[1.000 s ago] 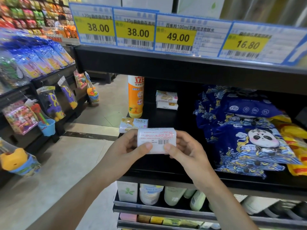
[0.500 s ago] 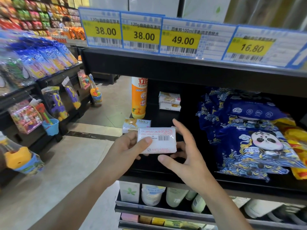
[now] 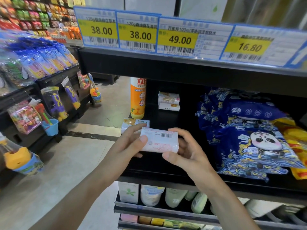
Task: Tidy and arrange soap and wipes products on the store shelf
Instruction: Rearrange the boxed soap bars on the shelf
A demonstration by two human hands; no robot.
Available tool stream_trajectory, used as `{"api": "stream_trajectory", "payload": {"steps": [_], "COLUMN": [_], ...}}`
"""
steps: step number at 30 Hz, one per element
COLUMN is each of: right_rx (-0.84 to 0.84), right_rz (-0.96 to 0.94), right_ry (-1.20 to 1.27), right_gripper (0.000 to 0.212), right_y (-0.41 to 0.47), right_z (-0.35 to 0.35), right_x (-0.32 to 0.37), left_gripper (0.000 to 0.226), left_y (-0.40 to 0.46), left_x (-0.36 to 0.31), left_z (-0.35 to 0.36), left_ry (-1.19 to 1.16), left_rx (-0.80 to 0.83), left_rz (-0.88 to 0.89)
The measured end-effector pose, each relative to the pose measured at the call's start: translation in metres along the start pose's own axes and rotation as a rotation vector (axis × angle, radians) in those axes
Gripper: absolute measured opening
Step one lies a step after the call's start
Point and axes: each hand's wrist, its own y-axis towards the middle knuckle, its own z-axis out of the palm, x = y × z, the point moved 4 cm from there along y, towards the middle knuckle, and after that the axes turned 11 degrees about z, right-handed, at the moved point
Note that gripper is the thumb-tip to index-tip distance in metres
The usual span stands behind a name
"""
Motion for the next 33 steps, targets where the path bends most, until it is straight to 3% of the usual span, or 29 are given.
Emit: {"api": "stream_trajectory", "payload": {"steps": [3,6,10,18,29,33], "right_rx": [0.002,-0.001,-0.017,-0.111,-0.215,-0.266], "right_rz": [0.027,0.037,0.061,0.063,-0.003,0.004], "right_ry": [0.023,0.025,0.021,-0.018,-0.090,-0.134], "right_gripper": [0.052,0.046,0.039,0.045,0.045,0.066], "right_y": [-0.001,-0.003,-0.001,0.001,0.000,0.001], "right_z": [0.000,0.003,0.006,0.008,0.008,0.007], "right_x": [0.002,0.004,0.003,0.002,0.002,-0.001], "left_gripper": [0.084,0.090,0.071,0.042,0.035,0.037], "left_y": [-0.003,-0.001,-0.001,0.000,0.000,0.001], "left_x": [-0.004,-0.003,-0.003,0.000,0.000,0.001], "left_z": [0.005,0.005,0.003,0.003,0.002,0.003], "left_ry": [-0.010,0.007,0.031,0.018,-0.047,-0.052], "left_rx": [0.119,0.100,0.060,0.037,0.004,-0.011], "left_rz": [0.029,0.064,0.092,0.088,0.074,0.081]}}
